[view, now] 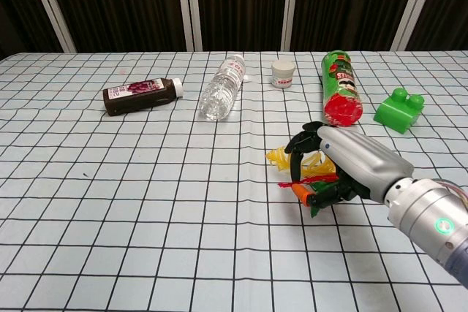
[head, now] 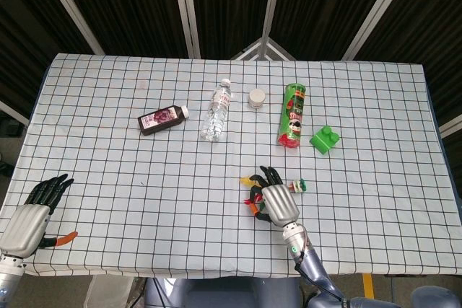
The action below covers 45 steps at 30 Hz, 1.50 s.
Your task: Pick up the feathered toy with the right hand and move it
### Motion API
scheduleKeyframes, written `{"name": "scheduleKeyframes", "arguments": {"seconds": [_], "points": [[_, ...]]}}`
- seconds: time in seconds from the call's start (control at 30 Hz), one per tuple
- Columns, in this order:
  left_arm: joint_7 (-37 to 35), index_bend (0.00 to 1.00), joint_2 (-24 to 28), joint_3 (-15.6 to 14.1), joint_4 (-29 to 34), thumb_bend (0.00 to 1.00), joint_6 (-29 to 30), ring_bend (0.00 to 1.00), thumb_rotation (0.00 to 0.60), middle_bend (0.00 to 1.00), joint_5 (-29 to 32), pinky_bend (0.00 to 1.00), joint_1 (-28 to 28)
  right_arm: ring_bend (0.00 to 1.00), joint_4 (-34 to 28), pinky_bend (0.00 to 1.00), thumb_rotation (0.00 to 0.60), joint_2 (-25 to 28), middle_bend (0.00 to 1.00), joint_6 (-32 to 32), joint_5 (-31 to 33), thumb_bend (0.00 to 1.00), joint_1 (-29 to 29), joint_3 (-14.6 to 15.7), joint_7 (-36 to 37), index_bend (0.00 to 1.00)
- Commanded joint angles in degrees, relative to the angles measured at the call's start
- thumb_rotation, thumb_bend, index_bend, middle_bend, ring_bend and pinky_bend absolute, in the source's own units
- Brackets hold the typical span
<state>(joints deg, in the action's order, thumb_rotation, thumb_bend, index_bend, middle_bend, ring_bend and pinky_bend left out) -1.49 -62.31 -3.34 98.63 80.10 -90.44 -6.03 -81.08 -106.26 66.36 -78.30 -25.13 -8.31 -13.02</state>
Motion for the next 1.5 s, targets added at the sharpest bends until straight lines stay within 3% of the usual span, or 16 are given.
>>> {"name": "scheduleKeyframes", "arguments": {"seconds": [0.03,0.23,0.4,0.73,0.87,1.0,1.17,1.27,1.33,1.5], "points": [[0.0,0.00,0.0,0.0,0.0,0.00,0.0,0.00,0.600,0.00,0.0,0.00,0.0,0.00,-0.8,0.00,0.600,0.5,0.27,0.4,-0.3,0.52,0.1,0.1,0.1,0.63],[0.1,0.00,0.0,0.0,0.0,0.00,-0.2,0.00,0.600,0.00,0.1,0.00,-0.1,0.00,-5.6,0.00,0.600,4.2,0.27,2.4,-1.5,0.52,0.2,-1.0,-0.8,0.63],[0.4,0.00,0.0,0.0,0.1,0.00,-0.2,0.00,0.600,0.00,0.3,0.00,0.0,0.00,-11.4,0.00,0.600,9.2,0.27,4.3,-1.2,0.52,0.4,-3.6,-2.4,0.63],[0.8,0.00,-0.1,-0.1,0.4,0.00,-0.2,0.00,0.600,0.00,0.4,0.00,0.1,0.00,-17.9,0.00,0.600,20.9,0.26,5.6,7.0,0.52,2.0,-10.7,-4.0,0.63],[1.0,0.00,-0.1,-0.1,0.5,0.00,-0.3,0.00,0.600,0.00,0.6,0.00,0.1,0.00,-19.1,0.00,0.600,24.7,0.27,5.6,9.8,0.52,3.4,-11.5,-3.1,0.63],[1.3,0.00,0.0,-0.2,0.7,0.00,-0.5,0.00,0.600,0.00,0.8,0.00,0.1,0.00,-19.1,0.00,0.600,27.4,0.27,5.7,10.9,0.52,5.2,-10.4,-1.3,0.61],[1.5,0.00,0.0,-0.3,0.8,0.00,-0.6,0.00,0.600,0.00,0.8,0.00,0.2,0.00,-18.2,0.00,0.600,29.6,0.24,5.7,10.7,0.52,7.2,-8.0,1.1,0.45],[1.6,0.00,0.1,-0.3,0.9,0.00,-0.7,0.00,0.600,0.00,0.9,0.00,0.2,0.00,-18.2,0.00,0.600,31.2,0.16,5.6,10.2,0.51,8.4,-6.4,2.0,0.16],[1.7,0.00,0.0,-0.3,0.9,0.00,-0.6,0.00,0.600,0.00,0.9,0.00,0.2,0.00,-18.4,0.00,0.600,32.3,0.10,5.4,10.0,0.48,8.9,-5.5,2.2,0.04],[1.8,0.00,0.0,-0.3,0.9,0.00,-0.5,0.00,0.600,0.00,0.9,0.00,0.3,0.00,-19.8,0.00,0.600,35.0,0.03,6.1,9.8,0.46,10.1,-4.6,2.8,0.00]]}}
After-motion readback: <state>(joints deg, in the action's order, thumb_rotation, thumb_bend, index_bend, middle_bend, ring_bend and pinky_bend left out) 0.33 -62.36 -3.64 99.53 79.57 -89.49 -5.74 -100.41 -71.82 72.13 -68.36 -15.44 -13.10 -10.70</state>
